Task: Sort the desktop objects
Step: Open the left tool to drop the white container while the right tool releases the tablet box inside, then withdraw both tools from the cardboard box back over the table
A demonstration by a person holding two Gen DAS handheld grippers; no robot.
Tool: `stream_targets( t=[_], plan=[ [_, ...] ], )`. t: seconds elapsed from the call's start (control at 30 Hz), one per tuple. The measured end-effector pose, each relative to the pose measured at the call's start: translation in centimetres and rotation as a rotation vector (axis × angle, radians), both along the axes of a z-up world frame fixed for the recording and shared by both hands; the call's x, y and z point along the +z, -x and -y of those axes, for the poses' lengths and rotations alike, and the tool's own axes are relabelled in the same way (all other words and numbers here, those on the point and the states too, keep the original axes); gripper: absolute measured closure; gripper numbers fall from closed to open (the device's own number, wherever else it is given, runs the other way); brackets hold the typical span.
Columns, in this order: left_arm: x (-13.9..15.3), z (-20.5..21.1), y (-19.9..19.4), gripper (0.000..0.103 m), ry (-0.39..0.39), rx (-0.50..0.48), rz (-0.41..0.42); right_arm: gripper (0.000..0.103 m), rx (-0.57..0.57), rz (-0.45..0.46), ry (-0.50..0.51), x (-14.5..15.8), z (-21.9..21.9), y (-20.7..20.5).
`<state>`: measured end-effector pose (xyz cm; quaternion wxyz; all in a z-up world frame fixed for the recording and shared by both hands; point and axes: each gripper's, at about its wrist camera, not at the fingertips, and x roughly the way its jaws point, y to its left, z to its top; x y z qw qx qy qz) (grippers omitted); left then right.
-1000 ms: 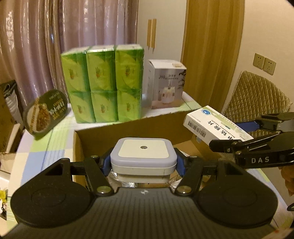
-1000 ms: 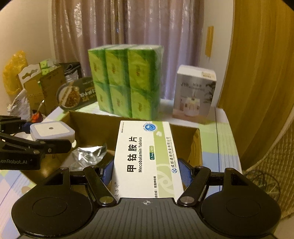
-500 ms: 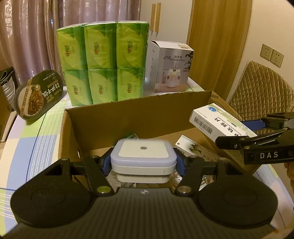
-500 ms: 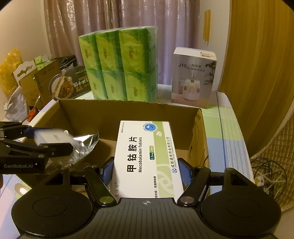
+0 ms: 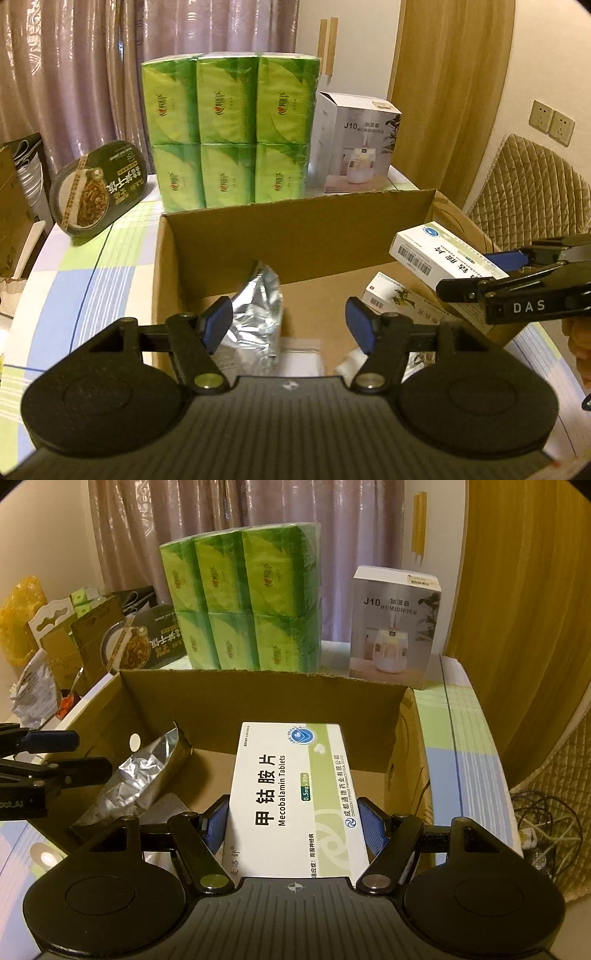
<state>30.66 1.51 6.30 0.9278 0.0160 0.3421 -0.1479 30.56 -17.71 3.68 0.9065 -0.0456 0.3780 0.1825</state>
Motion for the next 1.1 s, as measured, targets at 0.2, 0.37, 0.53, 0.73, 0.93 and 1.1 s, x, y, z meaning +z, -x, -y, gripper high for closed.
stream_targets(
  t=[0.2,0.37,0.53,0.73,0.93,1.1],
  plan=[
    [-0.1,-0.4,0.5,0.038,0.01,0.01,-0.004,0.035,0.002,-0.004,0.005,-0.1,-0.4,0.2],
    [0.0,-0.8,0.8,0.038,0.016,0.016,-0.003,0.035,-0.005,0.004,-0.018,0.0,-0.3,0.1],
    [0.1,-1.1,1.5,0.036,0.018,0.026,0.005,0.034,-0.014,0.021,-0.03,0.5,0.1,0.4],
    [0.5,-2.0,2.3,0.036,0.034,0.045,0.01,0.031,-0.038,0.03,-0.041,1.4,1.0,1.6],
    [1.4,-2.9,4.2,0.036,0.044,0.058,0.02,0.024,-0.048,0.063,-0.056,3.4,1.9,3.5],
    [2.4,-3.5,6.4,0.035,0.049,0.07,0.035,0.022,-0.036,0.098,-0.061,5.2,2.0,6.1]
  ],
)
